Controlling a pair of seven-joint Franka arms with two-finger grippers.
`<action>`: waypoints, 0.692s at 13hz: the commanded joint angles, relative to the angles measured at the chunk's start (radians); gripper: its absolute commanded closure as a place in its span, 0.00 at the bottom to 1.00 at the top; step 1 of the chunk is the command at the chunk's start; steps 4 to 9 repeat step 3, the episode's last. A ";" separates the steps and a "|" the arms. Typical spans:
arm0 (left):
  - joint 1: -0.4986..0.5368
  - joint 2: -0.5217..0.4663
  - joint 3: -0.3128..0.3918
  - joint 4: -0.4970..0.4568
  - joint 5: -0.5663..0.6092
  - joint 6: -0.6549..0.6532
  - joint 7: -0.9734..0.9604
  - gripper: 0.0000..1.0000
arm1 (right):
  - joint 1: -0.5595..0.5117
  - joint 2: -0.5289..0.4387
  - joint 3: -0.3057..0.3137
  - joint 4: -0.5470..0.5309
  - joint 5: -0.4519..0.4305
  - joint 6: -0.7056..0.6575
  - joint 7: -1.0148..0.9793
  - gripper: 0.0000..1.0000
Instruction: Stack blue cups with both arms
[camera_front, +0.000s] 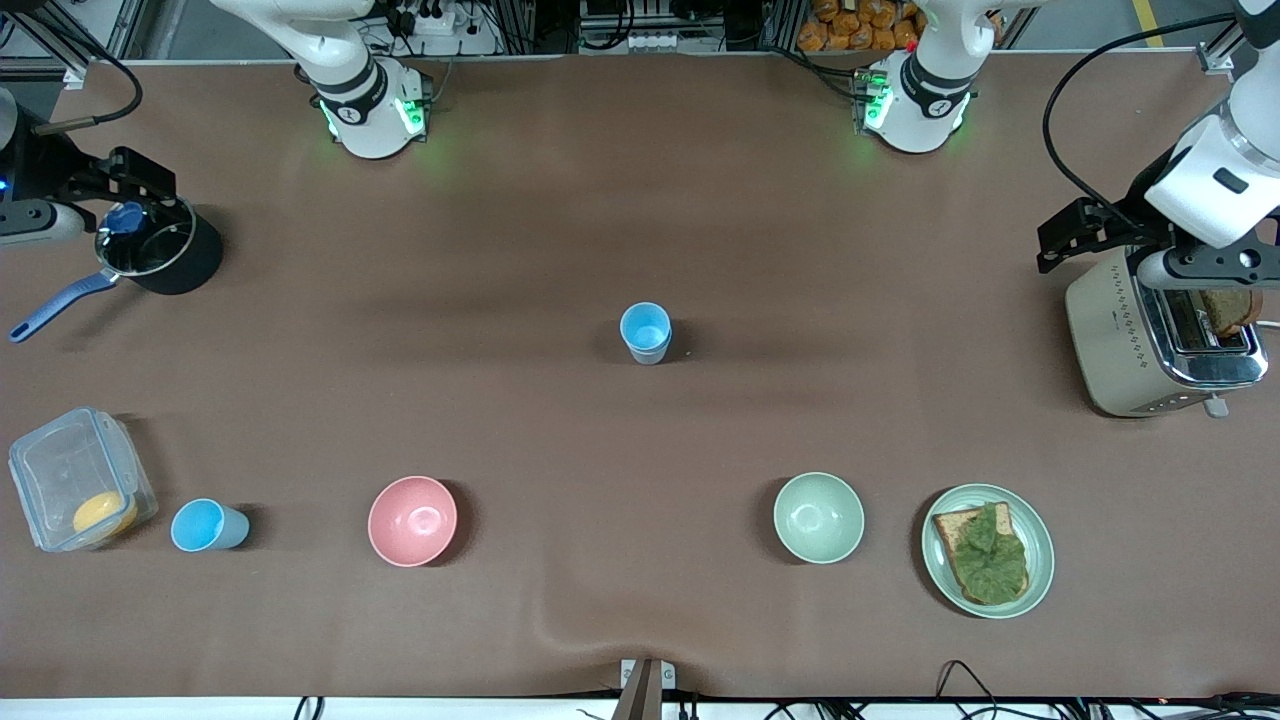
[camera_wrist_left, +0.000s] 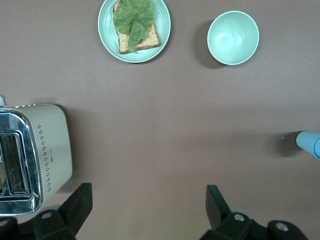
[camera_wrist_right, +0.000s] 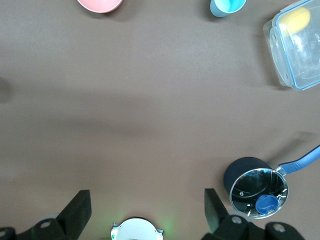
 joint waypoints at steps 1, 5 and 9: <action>0.002 -0.031 0.008 -0.016 -0.016 -0.013 0.012 0.00 | -0.012 0.007 0.009 0.011 -0.017 -0.003 -0.010 0.00; 0.002 -0.032 0.015 -0.016 -0.016 -0.013 0.011 0.00 | -0.013 0.005 0.009 0.011 -0.017 -0.003 -0.010 0.00; 0.002 -0.032 0.015 -0.016 -0.016 -0.013 0.011 0.00 | -0.013 0.005 0.009 0.011 -0.017 -0.003 -0.010 0.00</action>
